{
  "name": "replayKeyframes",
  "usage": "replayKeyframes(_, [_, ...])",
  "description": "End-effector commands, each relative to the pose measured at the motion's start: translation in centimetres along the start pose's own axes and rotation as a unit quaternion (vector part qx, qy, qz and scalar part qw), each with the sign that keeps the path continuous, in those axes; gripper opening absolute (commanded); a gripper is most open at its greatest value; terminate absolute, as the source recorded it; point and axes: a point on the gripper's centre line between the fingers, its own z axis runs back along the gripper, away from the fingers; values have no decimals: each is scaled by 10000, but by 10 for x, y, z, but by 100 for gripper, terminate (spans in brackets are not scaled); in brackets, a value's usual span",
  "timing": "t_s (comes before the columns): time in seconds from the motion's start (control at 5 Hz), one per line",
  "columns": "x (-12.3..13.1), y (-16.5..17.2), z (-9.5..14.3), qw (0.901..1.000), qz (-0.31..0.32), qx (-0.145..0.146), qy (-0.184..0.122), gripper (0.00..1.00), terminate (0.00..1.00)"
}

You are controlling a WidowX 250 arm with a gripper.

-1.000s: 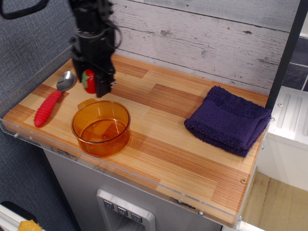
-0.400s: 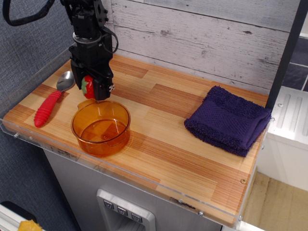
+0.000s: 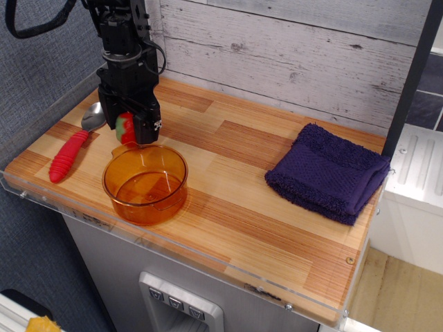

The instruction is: Pick up the strawberry and place it on the right of the spoon and behind the pot

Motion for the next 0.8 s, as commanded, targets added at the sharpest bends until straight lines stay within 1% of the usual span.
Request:
replayKeyframes(0.0, [-4, -2, 16, 9999, -12, 129, -114, 100, 0])
replayKeyframes(0.4, [5, -6, 34, 9995, -71, 150, -256, 100, 0])
replayKeyframes(0.6, [10, -9, 50, 9992, -114, 108, -359, 100, 0])
